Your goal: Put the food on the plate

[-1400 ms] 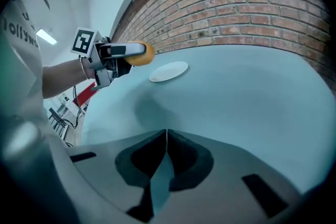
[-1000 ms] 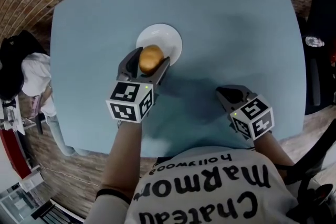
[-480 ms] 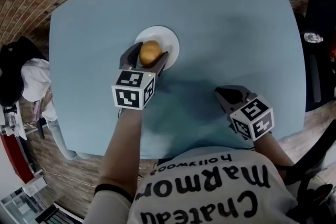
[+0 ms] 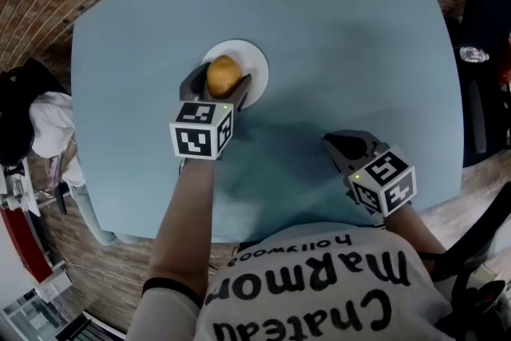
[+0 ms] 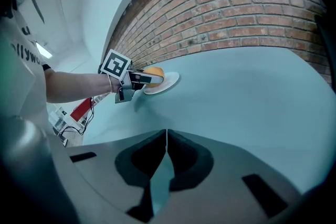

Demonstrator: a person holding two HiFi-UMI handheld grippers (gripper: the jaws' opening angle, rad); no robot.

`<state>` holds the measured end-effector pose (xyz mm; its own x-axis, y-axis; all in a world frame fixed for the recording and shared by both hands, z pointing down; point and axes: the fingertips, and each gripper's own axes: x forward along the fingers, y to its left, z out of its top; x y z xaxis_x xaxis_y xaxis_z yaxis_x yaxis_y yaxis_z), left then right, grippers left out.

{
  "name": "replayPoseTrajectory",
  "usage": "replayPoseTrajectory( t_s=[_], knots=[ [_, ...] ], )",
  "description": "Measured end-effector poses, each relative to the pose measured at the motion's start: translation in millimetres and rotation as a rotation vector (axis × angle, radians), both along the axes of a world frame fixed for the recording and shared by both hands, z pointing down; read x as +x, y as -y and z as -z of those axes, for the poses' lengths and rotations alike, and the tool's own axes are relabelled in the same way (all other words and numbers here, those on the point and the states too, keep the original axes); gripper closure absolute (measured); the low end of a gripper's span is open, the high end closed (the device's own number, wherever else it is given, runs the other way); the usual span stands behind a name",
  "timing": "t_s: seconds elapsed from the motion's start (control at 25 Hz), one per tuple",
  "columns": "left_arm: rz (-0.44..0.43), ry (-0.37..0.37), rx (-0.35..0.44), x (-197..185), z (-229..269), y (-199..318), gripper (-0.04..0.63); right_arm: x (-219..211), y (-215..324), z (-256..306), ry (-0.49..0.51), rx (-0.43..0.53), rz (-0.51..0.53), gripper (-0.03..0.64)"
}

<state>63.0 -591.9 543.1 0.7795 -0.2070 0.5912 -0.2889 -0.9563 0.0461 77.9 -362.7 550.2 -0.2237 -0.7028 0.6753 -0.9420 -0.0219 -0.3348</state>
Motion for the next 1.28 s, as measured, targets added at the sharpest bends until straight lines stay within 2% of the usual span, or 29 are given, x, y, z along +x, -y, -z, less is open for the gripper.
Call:
replayPoseTrajectory(
  t_s=[0.36, 0.64, 0.88, 1.12, 1.24, 1.28],
  knots=[
    [0.001, 0.018, 0.062, -8, 5, 1, 0.245, -1, -3, -1, 0.007, 0.006, 0.008, 0.606],
    [0.028, -0.013, 0.084, -20, 28, -9, 0.245, 0, -4, 10, 0.011, 0.025, 0.008, 0.606],
    [0.083, -0.142, 0.100, -35, 79, -29, 0.245, 0, -11, 23, -0.011, 0.062, 0.042, 0.606],
    [0.083, -0.315, -0.046, -45, 117, -114, 0.247, -2, -23, 43, -0.050, 0.110, 0.123, 0.607],
    [0.113, -0.389, -0.077, -53, 118, -150, 0.252, 3, -30, 59, -0.076, 0.175, 0.148, 0.607],
    [0.138, -0.400, -0.079, -60, 115, -159, 0.276, 2, -33, 64, -0.085, 0.201, 0.158, 0.607]
  ],
)
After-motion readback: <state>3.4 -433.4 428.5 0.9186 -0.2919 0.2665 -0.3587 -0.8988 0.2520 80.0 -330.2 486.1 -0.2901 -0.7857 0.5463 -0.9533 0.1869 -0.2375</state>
